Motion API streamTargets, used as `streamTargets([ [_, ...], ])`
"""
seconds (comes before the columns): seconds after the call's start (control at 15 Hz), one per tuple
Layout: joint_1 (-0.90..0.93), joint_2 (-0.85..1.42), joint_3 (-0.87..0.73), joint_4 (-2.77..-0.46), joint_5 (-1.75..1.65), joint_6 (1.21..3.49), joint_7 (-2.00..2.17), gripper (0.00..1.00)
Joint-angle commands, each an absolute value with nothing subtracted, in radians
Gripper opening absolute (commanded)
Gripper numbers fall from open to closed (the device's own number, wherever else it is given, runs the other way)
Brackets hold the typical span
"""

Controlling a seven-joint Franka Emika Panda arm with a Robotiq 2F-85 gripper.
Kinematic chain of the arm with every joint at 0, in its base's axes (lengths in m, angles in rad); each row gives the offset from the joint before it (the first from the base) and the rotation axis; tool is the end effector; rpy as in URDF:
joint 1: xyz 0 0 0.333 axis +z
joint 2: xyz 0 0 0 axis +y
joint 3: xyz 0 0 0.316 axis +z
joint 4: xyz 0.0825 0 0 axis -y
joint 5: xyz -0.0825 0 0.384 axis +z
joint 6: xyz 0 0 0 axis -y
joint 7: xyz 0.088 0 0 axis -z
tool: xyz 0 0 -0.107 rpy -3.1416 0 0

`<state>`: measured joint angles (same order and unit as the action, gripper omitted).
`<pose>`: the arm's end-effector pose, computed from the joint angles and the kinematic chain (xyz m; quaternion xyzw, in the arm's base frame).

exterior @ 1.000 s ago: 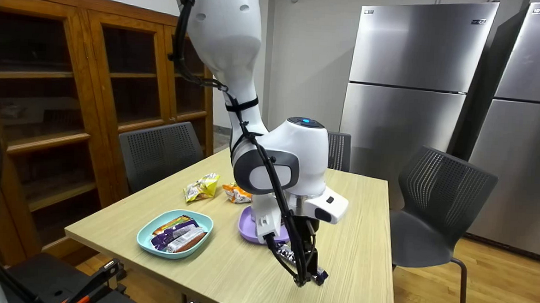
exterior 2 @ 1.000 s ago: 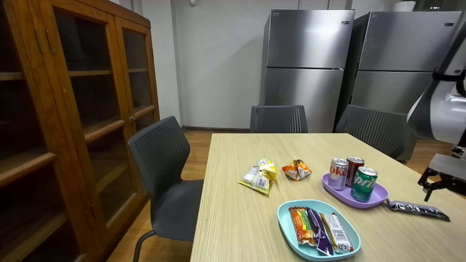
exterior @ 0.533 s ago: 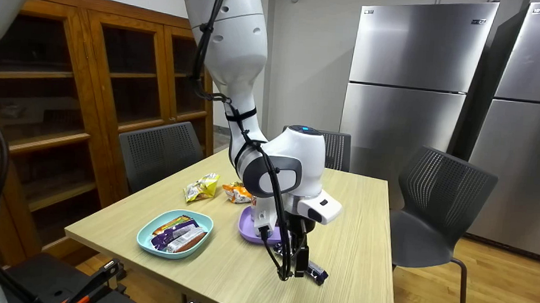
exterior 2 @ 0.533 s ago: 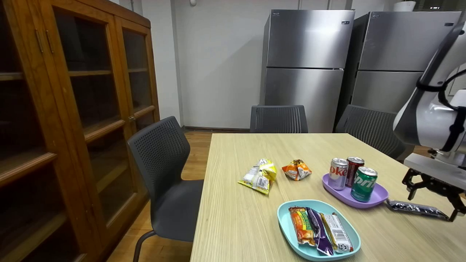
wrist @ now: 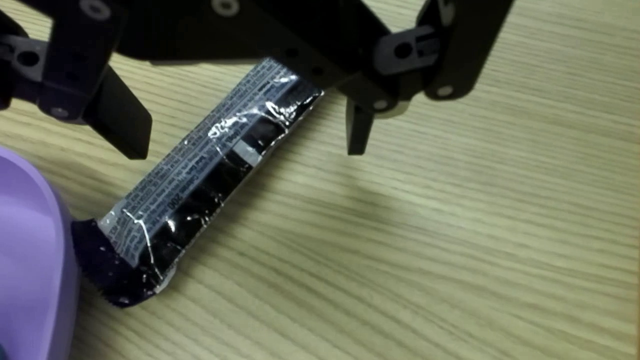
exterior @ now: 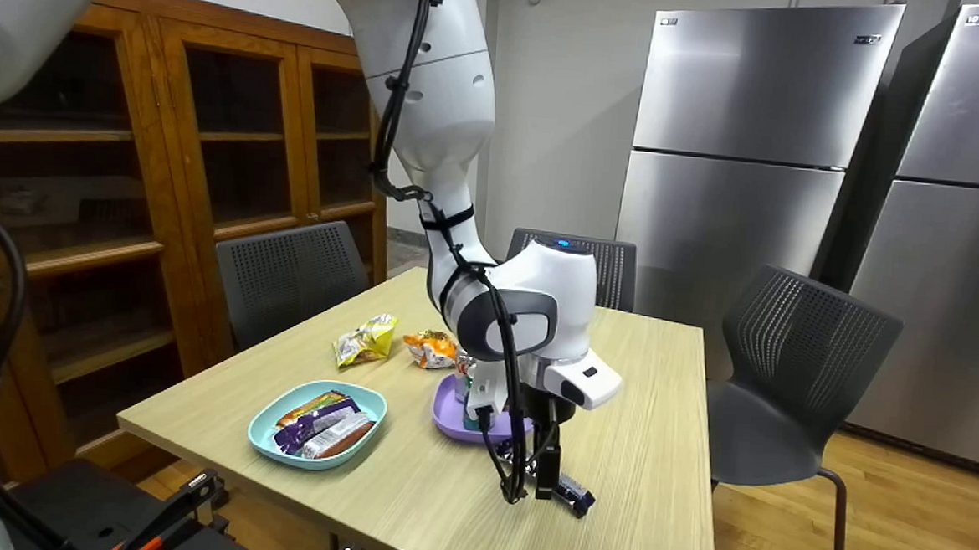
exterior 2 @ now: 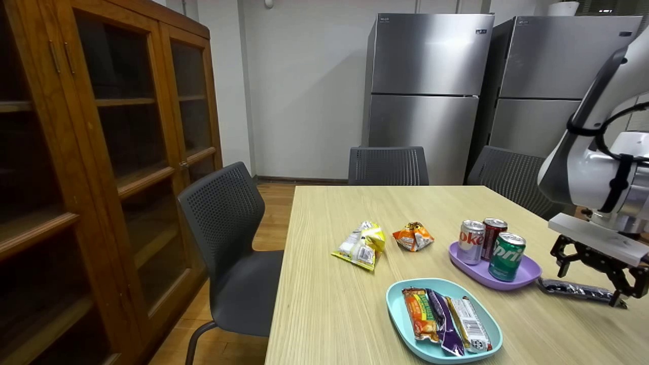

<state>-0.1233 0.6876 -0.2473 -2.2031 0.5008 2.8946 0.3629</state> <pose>0.4777 -0.2282 0.0804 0.8360 -0.5479 0.0281 0.0122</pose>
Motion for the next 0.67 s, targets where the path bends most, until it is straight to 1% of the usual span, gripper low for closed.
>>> streamTargets([
  [0.0,-0.149,0.719,-0.231,-2.148,0.467,2.849,0.414,1.00],
  [0.2,-0.148,0.736,-0.231,-2.128,0.466,2.839,0.421,1.00],
  [0.27,-0.148,0.740,-0.231,-2.124,0.466,2.837,0.422,0.75],
  [0.33,-0.149,0.742,-0.230,-2.120,0.467,2.837,0.421,0.74],
  [0.47,-0.150,0.743,-0.230,-2.116,0.467,2.836,0.418,0.58],
  [0.53,-0.150,0.743,-0.230,-2.116,0.467,2.836,0.417,0.49],
  [0.6,-0.152,0.739,-0.229,-2.117,0.468,2.835,0.415,0.42],
])
